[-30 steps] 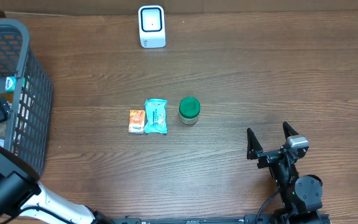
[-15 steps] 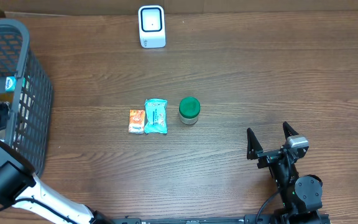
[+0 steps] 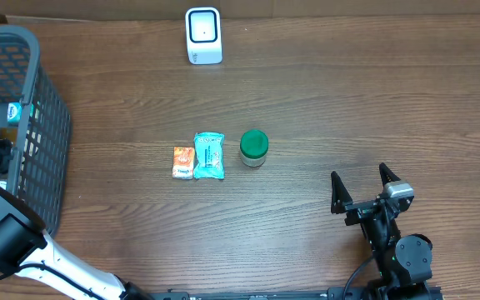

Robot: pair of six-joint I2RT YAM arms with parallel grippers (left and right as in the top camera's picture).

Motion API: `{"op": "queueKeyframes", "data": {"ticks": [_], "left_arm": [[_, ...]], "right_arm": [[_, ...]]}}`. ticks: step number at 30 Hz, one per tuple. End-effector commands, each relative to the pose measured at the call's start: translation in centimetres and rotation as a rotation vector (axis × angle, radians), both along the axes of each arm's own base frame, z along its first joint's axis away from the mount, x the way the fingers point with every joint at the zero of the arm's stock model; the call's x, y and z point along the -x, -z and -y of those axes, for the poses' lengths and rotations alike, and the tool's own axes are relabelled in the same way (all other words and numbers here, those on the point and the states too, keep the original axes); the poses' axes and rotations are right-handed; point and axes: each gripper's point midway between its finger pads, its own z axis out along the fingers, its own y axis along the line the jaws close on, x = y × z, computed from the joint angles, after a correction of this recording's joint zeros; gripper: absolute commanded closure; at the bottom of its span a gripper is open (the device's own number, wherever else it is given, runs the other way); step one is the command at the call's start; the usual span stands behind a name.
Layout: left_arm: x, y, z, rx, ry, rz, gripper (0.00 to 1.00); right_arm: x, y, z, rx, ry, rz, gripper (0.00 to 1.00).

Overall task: Scan the item barcode
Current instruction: 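Reach down into the basket and grasp The PanTree bread bag, then lift the PanTree bag out and lower it left of the orange pack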

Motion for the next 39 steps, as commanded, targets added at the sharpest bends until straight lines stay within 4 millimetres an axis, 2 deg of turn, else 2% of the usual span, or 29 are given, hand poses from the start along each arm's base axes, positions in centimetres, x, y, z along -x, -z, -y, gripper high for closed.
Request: {"op": "queueKeyframes", "data": {"ticks": [1, 3, 9, 13, 16, 20, 25, 33, 34, 36, 39], "left_arm": [[0.7, 1.7, 0.6, 0.041, -0.003, -0.034, 0.84], [0.6, 1.3, 0.5, 0.036, -0.004, -0.029, 0.89], [0.1, -1.7, 0.0, -0.008, -0.040, 0.027, 0.92], [-0.3, -5.4, -0.3, -0.051, -0.095, 0.105, 0.91], [-1.1, -8.5, 0.4, -0.039, -0.142, 0.206, 0.91], [-2.7, -13.5, 2.5, -0.006, -0.138, 0.374, 0.90], [-3.0, -19.7, 4.8, -0.053, -0.132, 0.505, 0.91], [-1.0, -30.5, 9.0, -0.118, -0.178, 0.765, 0.90], [-0.6, -32.0, 10.1, -0.118, -0.166, 0.805, 0.90], [0.0, -34.0, 11.8, -0.113, -0.138, 0.859, 0.90], [0.9, -37.0, 15.5, -0.089, -0.047, 0.945, 0.89]], "right_arm": [[0.0, 0.1, -0.1, 0.003, -0.004, 0.008, 0.00], [0.0, 0.1, -0.1, 0.003, -0.004, 0.008, 0.00], [0.0, 0.1, -0.1, 0.003, -0.004, 0.008, 0.00], [0.0, 0.1, -0.1, 0.003, -0.004, 0.008, 0.00], [0.0, 0.1, -0.1, 0.003, -0.004, 0.008, 0.00], [0.0, 0.1, -0.1, 0.003, -0.004, 0.008, 0.00], [0.0, 0.1, -0.1, 0.003, -0.004, 0.008, 0.00], [0.0, 0.1, -0.1, 0.003, -0.004, 0.008, 0.00], [0.0, 0.1, -0.1, 0.003, -0.004, 0.008, 0.00], [0.0, 0.1, -0.1, 0.003, -0.004, 0.008, 0.00], [0.0, 0.1, -0.1, 0.003, -0.004, 0.008, 0.00]]}}
